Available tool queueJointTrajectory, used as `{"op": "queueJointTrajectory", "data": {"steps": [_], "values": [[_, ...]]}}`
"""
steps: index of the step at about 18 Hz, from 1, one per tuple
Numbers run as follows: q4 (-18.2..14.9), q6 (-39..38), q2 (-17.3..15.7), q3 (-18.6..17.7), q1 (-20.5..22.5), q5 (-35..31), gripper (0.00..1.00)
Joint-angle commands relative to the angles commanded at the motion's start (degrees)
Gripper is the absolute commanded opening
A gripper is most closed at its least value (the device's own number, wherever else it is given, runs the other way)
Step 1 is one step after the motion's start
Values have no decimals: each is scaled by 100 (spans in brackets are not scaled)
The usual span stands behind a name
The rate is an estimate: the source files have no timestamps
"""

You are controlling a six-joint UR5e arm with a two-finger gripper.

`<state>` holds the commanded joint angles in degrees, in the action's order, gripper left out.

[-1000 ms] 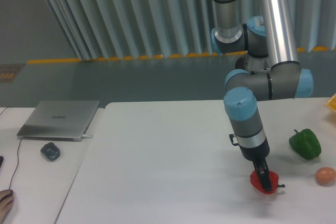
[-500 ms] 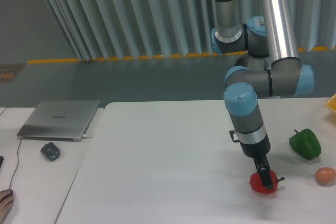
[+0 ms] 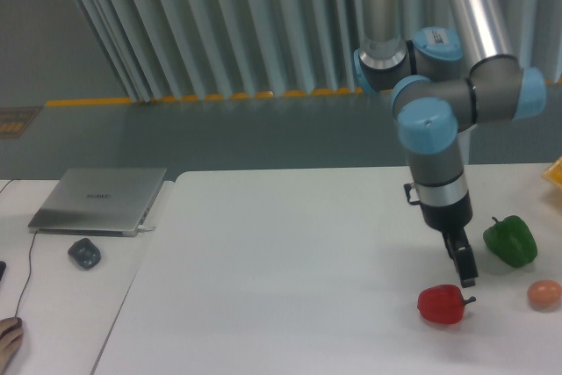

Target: Place the red pepper on the table

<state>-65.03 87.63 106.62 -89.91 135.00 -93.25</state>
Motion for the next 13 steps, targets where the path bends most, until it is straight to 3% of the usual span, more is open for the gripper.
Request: {"op": "queueJointTrajectory", "data": {"steps": [3,6,13], "values": [[-360,359,-27,88,272,114,100],[-966,1062,-27,421,667,176,100],[-1091,1898,35,668,1064,352,100]]}}
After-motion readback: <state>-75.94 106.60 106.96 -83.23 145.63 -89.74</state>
